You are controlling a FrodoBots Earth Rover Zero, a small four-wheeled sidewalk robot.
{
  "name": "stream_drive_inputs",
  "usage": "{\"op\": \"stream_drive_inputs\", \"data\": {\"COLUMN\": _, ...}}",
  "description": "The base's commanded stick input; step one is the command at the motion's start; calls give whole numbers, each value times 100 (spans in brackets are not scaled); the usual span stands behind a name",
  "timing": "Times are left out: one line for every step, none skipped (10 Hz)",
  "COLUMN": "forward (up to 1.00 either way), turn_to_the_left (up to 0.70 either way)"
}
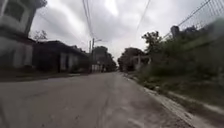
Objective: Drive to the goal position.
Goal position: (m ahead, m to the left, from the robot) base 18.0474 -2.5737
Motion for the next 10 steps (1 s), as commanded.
{"op": "stream_drive_inputs", "data": {"forward": 70, "turn_to_the_left": 0}}
{"op": "stream_drive_inputs", "data": {"forward": 70, "turn_to_the_left": 0}}
{"op": "stream_drive_inputs", "data": {"forward": 70, "turn_to_the_left": 0}}
{"op": "stream_drive_inputs", "data": {"forward": 70, "turn_to_the_left": 0}}
{"op": "stream_drive_inputs", "data": {"forward": 70, "turn_to_the_left": 0}}
{"op": "stream_drive_inputs", "data": {"forward": 70, "turn_to_the_left": 0}}
{"op": "stream_drive_inputs", "data": {"forward": 70, "turn_to_the_left": 0}}
{"op": "stream_drive_inputs", "data": {"forward": 70, "turn_to_the_left": 0}}
{"op": "stream_drive_inputs", "data": {"forward": 70, "turn_to_the_left": 0}}
{"op": "stream_drive_inputs", "data": {"forward": 70, "turn_to_the_left": 0}}
